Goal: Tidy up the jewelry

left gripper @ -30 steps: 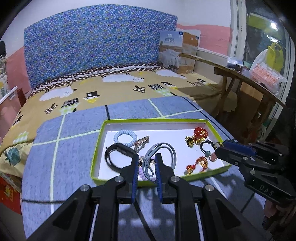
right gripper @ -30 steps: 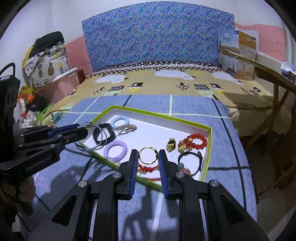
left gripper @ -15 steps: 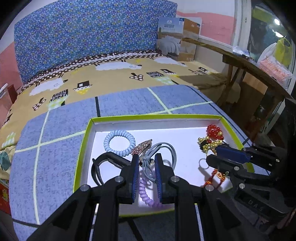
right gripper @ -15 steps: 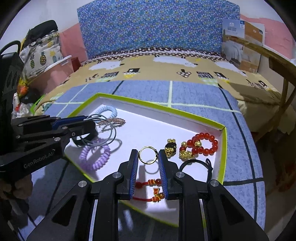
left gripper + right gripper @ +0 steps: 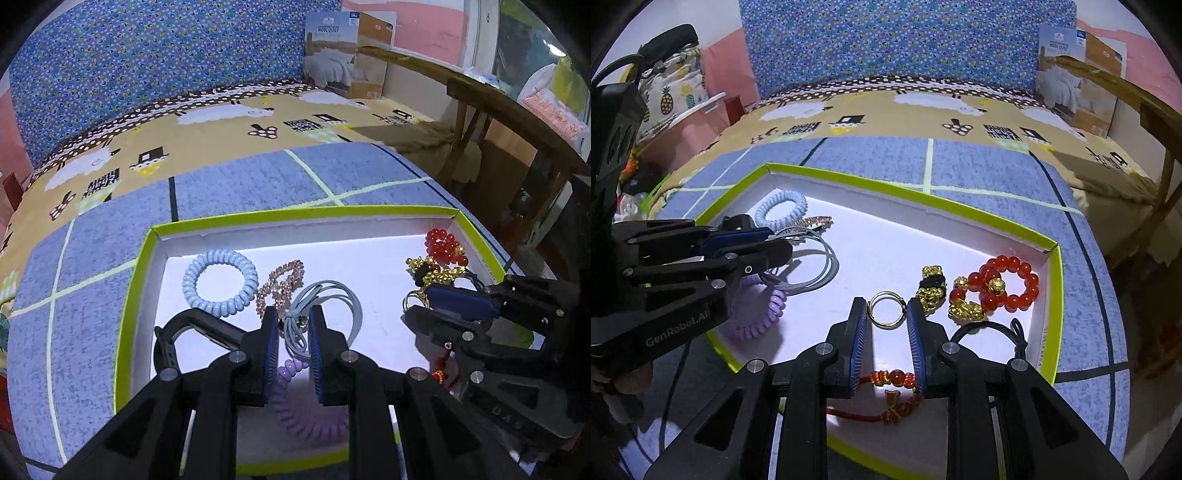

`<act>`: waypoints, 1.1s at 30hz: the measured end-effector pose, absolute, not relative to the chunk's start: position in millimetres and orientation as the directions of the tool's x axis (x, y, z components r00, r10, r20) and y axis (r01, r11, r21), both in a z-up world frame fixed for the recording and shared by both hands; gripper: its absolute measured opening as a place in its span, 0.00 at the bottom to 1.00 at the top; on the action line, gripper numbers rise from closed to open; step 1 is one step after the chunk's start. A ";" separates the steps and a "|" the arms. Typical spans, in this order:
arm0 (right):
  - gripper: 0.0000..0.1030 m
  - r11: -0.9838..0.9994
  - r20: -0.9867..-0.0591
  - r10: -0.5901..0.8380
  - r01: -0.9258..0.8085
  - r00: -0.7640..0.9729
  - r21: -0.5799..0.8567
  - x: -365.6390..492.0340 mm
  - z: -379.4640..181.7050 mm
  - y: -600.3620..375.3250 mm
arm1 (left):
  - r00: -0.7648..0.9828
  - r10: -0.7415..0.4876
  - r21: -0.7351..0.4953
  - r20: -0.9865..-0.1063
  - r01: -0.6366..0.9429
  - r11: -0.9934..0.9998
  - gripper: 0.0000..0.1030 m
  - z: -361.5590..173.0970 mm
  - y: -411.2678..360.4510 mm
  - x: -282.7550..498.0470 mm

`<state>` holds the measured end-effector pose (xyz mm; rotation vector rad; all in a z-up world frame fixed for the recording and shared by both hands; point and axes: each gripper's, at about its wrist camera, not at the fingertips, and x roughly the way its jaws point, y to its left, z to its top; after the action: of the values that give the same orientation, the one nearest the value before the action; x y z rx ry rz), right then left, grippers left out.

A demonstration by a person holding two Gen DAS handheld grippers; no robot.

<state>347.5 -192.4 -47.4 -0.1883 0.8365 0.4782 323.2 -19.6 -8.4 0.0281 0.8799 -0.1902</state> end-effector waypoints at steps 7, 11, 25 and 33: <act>0.23 0.878 -0.753 0.319 -0.479 0.576 0.005 348.6 -47.0 -187.3 | 0.623 -0.159 -0.053 -0.766 0.185 0.981 0.17 -10.8 -18.4 325.3; 0.26 0.876 -0.752 0.321 -0.483 0.575 0.004 347.7 -47.5 -186.4 | 0.625 -0.163 -0.053 -0.763 0.190 0.980 0.18 -11.6 -17.1 325.0; 0.26 0.881 -0.708 0.346 -0.474 0.615 0.019 327.8 -29.7 -196.8 | 0.650 -0.187 -0.090 -0.736 0.180 0.980 0.23 1.7 -10.4 307.2; 0.26 0.887 -0.657 0.370 -0.461 0.656 0.039 292.3 -9.7 -210.5 | 0.705 -0.172 -0.086 -0.688 0.156 0.984 0.23 23.1 -4.2 270.3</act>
<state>292.3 -210.5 -9.7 -0.1351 0.7132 0.4723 270.3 -4.2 23.2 -0.0219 0.7673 -0.1824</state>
